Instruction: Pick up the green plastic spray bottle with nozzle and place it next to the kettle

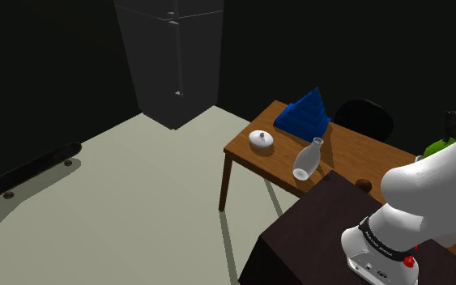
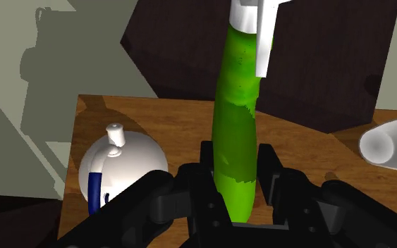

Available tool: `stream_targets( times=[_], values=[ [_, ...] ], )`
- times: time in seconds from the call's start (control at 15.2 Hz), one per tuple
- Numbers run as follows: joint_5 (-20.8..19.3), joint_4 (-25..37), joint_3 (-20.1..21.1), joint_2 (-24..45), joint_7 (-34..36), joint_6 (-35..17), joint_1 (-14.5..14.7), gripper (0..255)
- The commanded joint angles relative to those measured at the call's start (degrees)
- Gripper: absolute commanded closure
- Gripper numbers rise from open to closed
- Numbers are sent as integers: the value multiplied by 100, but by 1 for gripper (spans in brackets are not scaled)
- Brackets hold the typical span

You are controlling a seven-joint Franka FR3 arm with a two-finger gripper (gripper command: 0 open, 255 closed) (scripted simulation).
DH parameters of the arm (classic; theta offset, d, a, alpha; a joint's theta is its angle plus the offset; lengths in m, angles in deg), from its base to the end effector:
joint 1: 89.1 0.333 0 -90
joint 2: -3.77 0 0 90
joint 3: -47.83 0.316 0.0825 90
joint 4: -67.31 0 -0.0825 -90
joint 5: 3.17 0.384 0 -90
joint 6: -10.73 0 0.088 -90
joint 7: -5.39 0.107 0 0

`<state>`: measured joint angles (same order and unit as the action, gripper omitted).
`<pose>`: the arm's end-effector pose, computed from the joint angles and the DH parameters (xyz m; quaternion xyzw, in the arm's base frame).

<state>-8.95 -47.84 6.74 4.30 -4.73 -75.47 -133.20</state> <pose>0.0304 -0.4904 0.4214 -0.7713 0.5816 0.2092 0.1517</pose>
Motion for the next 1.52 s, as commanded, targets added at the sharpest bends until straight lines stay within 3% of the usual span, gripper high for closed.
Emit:
stream_targets(
  times=[0.0,1.45],
  values=[
    [-4,198,-129,218,-313,0,-135,255],
    [529,-667,-63,1179,-609,-1612,-310,255]
  ],
)
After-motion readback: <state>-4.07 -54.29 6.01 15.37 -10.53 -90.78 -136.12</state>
